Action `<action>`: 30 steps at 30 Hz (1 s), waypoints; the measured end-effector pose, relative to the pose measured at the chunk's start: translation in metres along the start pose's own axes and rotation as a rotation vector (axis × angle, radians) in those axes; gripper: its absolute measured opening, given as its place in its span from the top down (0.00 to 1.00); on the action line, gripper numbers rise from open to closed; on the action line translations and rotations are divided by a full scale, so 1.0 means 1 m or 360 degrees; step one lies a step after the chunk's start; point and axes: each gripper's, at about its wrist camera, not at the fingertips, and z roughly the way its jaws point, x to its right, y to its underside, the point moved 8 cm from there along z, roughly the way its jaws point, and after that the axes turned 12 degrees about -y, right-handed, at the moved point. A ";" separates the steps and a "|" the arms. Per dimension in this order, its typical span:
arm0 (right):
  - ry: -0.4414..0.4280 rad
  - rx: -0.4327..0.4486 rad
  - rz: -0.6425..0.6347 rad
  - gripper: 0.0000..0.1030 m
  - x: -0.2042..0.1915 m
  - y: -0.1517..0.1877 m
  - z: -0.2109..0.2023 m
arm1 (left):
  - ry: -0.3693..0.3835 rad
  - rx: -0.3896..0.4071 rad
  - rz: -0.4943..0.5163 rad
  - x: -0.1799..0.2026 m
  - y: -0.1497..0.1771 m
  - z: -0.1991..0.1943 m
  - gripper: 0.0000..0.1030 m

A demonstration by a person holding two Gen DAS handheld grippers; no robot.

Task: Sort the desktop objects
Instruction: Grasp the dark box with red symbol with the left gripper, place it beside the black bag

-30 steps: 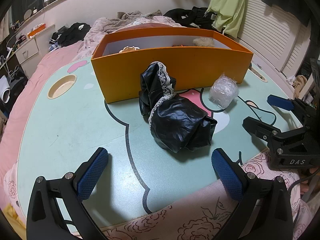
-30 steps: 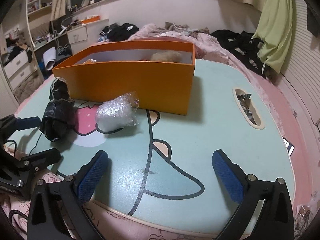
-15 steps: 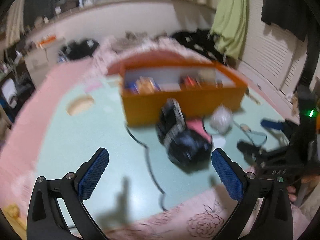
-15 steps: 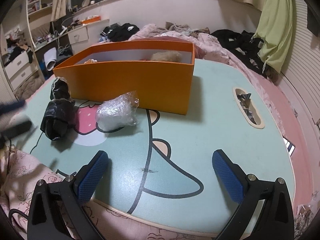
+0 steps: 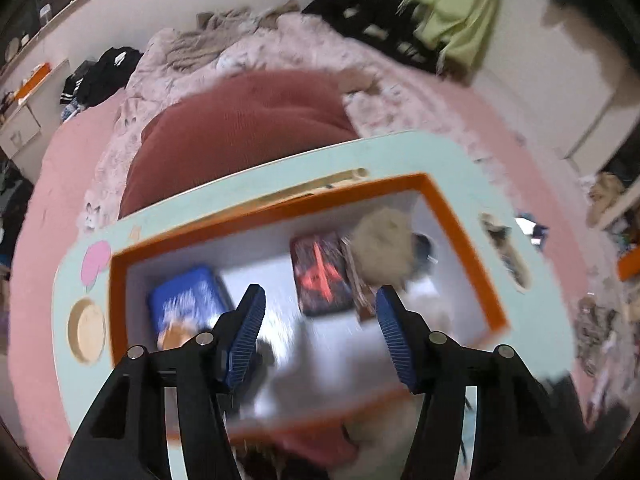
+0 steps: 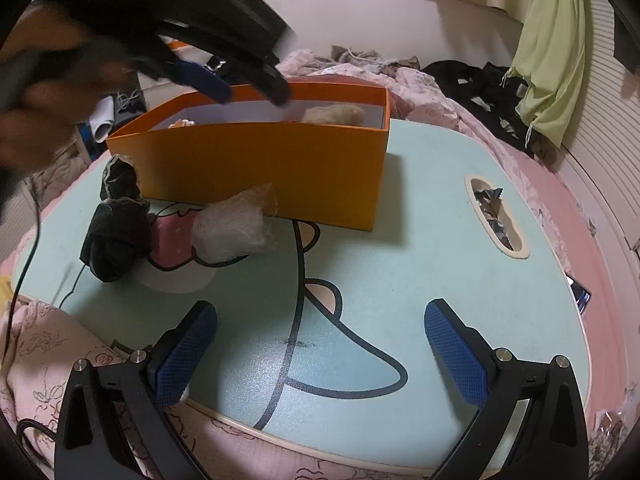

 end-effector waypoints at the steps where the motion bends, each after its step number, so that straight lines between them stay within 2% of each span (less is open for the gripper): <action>1: 0.0001 -0.0001 0.0000 0.00 0.000 0.000 0.000 | -0.0040 -0.0047 -0.0003 0.001 -0.004 0.013 0.44; 4: -0.0003 0.0001 -0.0001 0.00 0.001 0.000 0.000 | -0.0050 -0.0158 -0.0017 0.006 -0.004 0.038 0.54; 5: -0.0003 0.0002 -0.0001 0.00 0.001 0.000 0.000 | -0.0013 -0.0195 -0.0024 0.008 -0.002 0.046 0.55; 6: -0.0004 0.0001 0.0000 0.00 0.001 0.000 0.000 | 0.0000 -0.0179 -0.0035 0.008 0.000 0.046 0.55; 9: -0.0005 0.0004 -0.0001 0.00 0.000 0.000 0.000 | -0.0014 -0.0204 -0.0062 0.003 -0.004 0.052 0.55; 12: -0.0006 0.0005 0.0000 0.00 0.000 0.000 0.000 | -0.0118 -0.0331 0.0010 -0.011 0.012 0.066 0.56; 15: -0.0006 0.0007 -0.0003 0.00 0.000 0.000 0.000 | -0.0051 -0.0297 -0.0021 -0.019 0.012 0.068 0.61; 19: -0.0009 0.0008 -0.0004 0.00 0.000 0.001 0.000 | -0.0066 -0.0265 -0.0014 -0.019 0.011 0.068 0.61; 22: -0.0011 0.0010 -0.0004 0.00 0.000 0.000 0.001 | 0.0003 -0.0115 -0.0028 -0.016 0.008 0.047 0.61; 27: -0.0010 0.0010 -0.0003 0.00 0.000 0.000 0.001 | 0.0201 0.0218 -0.0069 -0.019 0.007 -0.031 0.61; 29: -0.0011 0.0010 -0.0004 0.00 0.000 0.000 0.001 | 0.0277 0.0346 -0.0069 -0.020 0.020 -0.068 0.61; 30: -0.0010 0.0010 -0.0004 0.00 0.000 0.000 0.001 | 0.0303 0.0365 -0.0059 -0.021 0.024 -0.075 0.61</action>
